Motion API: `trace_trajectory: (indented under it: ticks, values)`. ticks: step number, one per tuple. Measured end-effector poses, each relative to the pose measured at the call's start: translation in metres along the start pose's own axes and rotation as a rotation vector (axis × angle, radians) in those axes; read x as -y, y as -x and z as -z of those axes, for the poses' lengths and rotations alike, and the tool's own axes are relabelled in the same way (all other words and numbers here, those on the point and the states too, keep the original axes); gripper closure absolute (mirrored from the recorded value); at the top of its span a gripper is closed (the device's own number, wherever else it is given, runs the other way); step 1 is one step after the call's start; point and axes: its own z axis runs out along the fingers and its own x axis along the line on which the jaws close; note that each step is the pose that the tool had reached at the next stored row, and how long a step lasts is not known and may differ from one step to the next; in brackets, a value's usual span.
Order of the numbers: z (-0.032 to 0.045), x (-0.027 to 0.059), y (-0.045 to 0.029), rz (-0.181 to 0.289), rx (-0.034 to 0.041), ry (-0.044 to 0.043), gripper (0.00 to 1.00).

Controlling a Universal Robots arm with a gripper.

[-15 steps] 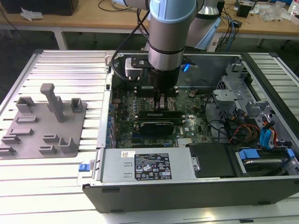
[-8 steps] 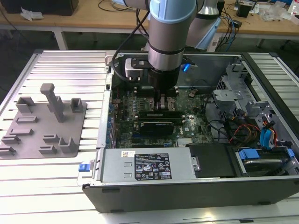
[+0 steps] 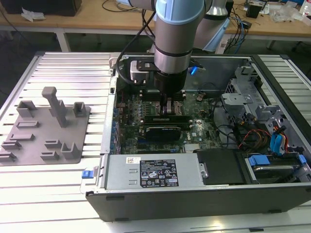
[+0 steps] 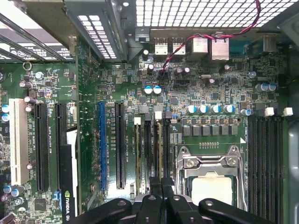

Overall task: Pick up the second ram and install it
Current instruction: 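Insert the second ram into the second slot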

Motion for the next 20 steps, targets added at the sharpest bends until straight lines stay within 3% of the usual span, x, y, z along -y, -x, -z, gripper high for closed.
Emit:
trace_trajectory:
  ticks: [20]
  values:
    - [-0.0071, 0.0001, -0.0002, 0.0, 0.0007, 0.0, 0.91]
